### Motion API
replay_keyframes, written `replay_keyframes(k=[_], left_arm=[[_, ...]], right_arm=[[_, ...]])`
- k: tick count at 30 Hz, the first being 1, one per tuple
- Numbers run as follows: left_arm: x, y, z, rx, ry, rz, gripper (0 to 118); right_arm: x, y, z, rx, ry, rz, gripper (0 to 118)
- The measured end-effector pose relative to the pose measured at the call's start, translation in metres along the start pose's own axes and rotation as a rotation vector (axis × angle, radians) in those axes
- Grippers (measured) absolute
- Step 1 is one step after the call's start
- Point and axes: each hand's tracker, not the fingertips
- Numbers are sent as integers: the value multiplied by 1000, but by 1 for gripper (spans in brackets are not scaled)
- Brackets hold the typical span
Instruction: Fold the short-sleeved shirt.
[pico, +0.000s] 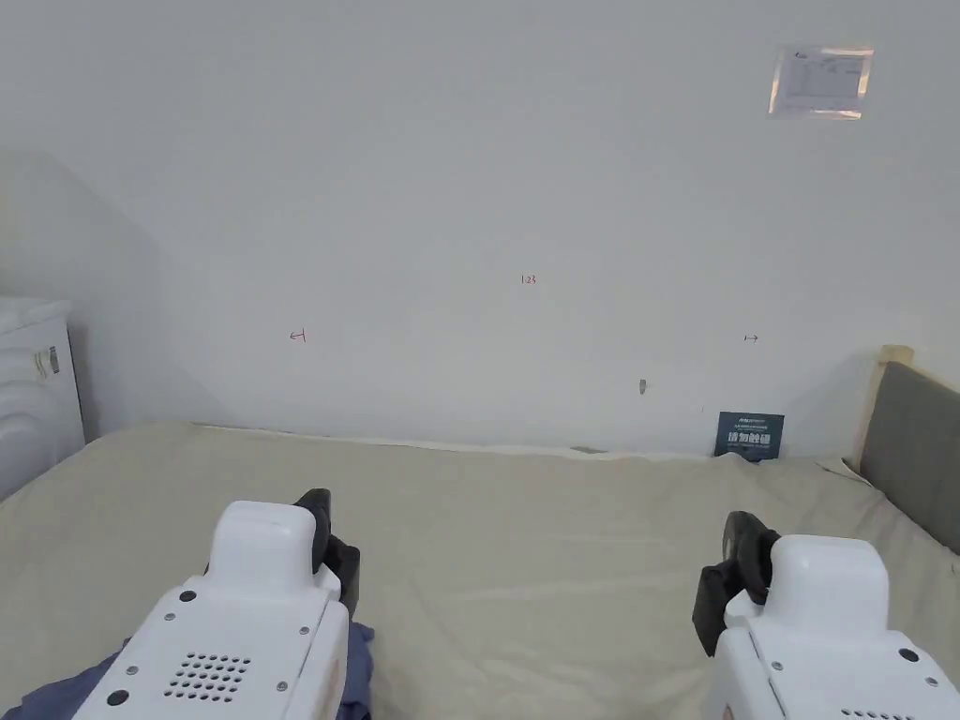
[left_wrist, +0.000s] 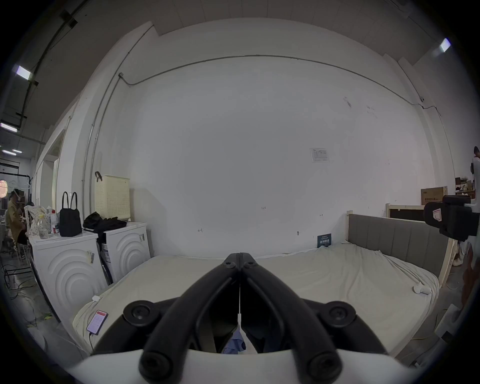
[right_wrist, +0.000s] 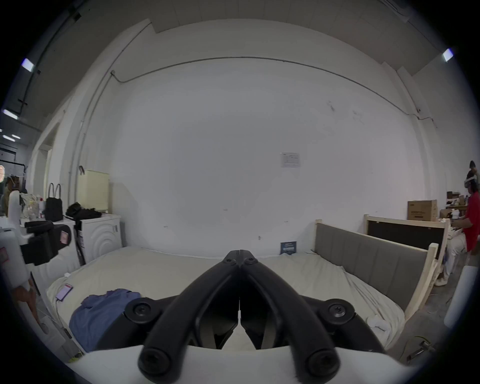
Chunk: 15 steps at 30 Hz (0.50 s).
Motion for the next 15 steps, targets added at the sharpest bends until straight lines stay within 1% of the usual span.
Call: replay_keyframes(k=[2,4,13,15], left_arm=[[-4,0,-4,-2,2,-4,0],[0,1,-5,0,1,-3,0],[1,1,-9,2,-11,-9,0],[0,0,-10,-2,-11,-10,0]], right_arm=[[3,0,0,1,26,1,1],[6,1,0,-1,36,-23,1],[10,4,3,8,37,-43,1],[13,3,3,8,52,-67,1]])
